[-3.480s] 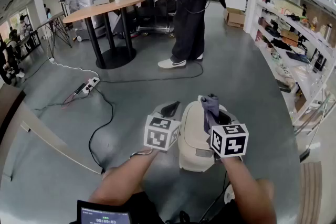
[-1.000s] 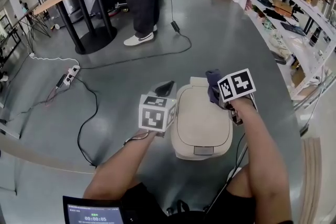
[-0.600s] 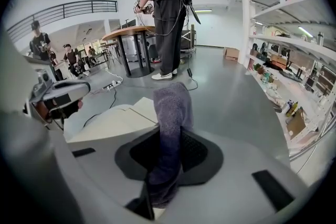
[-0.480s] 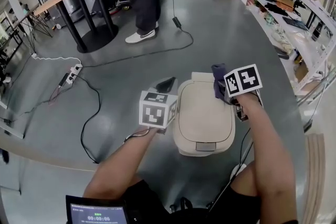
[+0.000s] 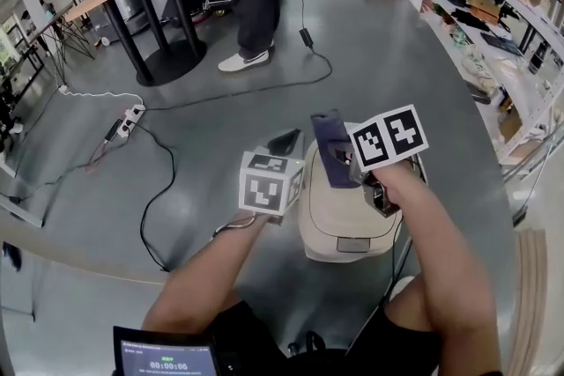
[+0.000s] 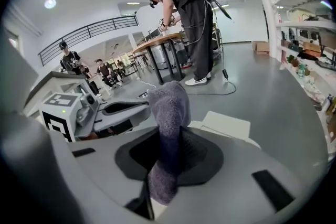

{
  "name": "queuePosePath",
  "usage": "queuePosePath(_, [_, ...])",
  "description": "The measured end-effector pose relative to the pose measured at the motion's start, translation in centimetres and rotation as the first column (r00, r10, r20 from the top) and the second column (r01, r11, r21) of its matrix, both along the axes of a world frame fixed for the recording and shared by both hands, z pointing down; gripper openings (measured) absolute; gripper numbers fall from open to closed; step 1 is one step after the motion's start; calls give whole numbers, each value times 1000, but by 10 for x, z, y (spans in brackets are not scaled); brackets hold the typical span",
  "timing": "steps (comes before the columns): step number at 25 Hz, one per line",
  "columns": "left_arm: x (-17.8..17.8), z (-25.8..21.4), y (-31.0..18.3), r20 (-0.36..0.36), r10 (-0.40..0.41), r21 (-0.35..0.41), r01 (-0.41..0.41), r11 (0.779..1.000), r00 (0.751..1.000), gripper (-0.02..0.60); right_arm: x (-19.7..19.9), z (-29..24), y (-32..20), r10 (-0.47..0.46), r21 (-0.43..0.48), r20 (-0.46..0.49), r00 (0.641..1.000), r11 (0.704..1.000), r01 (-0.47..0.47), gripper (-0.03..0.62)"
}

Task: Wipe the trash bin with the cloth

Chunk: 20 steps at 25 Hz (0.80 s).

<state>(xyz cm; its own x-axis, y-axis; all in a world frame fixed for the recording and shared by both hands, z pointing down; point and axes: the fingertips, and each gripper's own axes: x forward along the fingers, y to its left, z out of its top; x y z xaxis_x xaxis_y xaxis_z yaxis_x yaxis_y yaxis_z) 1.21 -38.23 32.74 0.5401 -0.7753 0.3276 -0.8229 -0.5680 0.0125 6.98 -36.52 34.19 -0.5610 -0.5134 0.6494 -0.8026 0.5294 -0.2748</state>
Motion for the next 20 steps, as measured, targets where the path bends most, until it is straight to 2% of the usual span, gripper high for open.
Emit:
queuePosePath(4, [-4, -4, 4, -6, -2, 5, 2, 1000, 1000, -2, -17, 17, 10, -50, -60, -33, 998, 997, 48, 75])
queuePosePath(9, [-8, -8, 7, -14, -6, 7, 6, 1000, 1000, -2, -22, 36, 12, -88, -87, -144, 986, 993, 76, 75])
queuePosePath(13, [-6, -9, 11, -14, -5, 4, 5, 1000, 1000, -2, -14, 39, 10, -83, -72, -204, 975, 995, 69, 75])
queuePosePath(20, [-7, -7, 21, -9, -6, 6, 6, 1000, 1000, -2, 5, 44, 8, -36, -71, -205, 978, 997, 22, 75])
